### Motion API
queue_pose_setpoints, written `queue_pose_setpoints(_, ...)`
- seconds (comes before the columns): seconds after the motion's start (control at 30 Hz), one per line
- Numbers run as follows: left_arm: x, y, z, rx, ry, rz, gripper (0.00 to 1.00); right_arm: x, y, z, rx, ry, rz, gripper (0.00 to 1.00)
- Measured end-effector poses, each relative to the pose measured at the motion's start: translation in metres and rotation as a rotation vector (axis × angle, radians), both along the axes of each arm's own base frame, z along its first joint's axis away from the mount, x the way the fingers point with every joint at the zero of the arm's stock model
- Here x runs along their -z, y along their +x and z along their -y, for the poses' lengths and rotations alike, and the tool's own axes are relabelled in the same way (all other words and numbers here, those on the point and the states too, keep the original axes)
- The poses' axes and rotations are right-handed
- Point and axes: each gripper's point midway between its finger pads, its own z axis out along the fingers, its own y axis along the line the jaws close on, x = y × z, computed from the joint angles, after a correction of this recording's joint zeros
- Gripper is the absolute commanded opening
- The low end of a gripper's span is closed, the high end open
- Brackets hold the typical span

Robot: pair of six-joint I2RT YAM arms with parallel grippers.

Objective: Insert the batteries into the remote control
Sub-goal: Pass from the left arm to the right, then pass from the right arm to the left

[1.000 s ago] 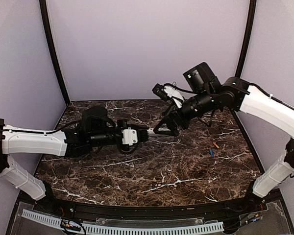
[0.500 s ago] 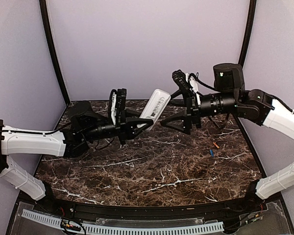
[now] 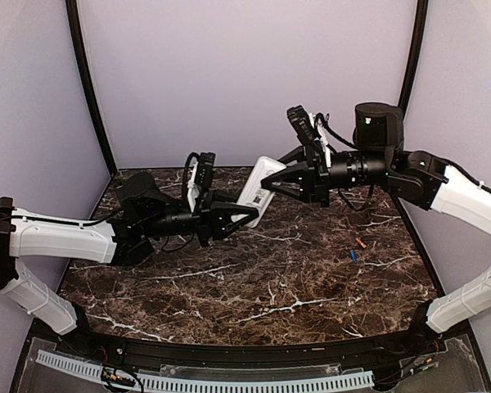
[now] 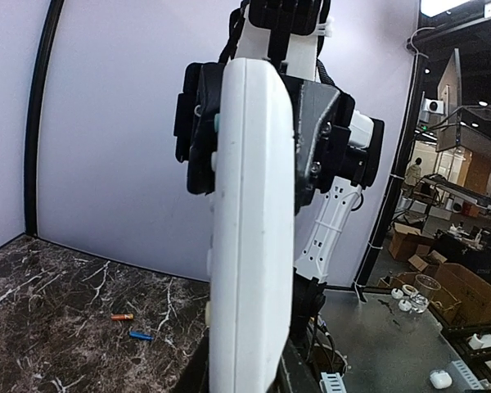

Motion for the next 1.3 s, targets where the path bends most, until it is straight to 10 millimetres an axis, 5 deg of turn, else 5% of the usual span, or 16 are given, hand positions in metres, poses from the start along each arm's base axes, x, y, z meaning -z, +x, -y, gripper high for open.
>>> queue_pose_setpoints(0.23, 0.001, -0.006, 0.000, 0.035, 0.006, 0.030, 0.04, -0.004, -0.010, -0.006, -0.088, 0.001, -0.060, 0.03)
queue_pose_setpoints(0.37, 0.005, -0.006, 0.000, 0.036, 0.019, 0.023, 0.38, -0.002, -0.010, -0.007, -0.096, -0.006, -0.070, 0.00)
queue_pose_setpoints(0.43, 0.006, -0.002, 0.001, 0.024, 0.029, 0.008, 0.42, 0.001, -0.011, -0.008, -0.103, -0.015, -0.070, 0.00)
queue_pose_setpoints(0.7, 0.013, 0.002, 0.004, 0.013, 0.070, -0.012, 0.38, 0.015, -0.010, -0.010, -0.106, -0.057, -0.093, 0.00)
queue_pose_setpoints(0.9, 0.019, 0.001, 0.005, 0.019, 0.096, -0.013, 0.47, 0.015, -0.009, -0.008, -0.106, -0.058, -0.098, 0.00)
queue_pose_setpoints(1.07, 0.023, 0.000, 0.005, 0.023, 0.114, -0.006, 0.30, 0.015, -0.009, -0.008, -0.115, -0.056, -0.101, 0.00)
queue_pose_setpoints(1.3, 0.026, -0.002, 0.006, 0.032, 0.123, -0.005, 0.21, 0.013, -0.007, -0.006, -0.113, -0.053, -0.099, 0.00)
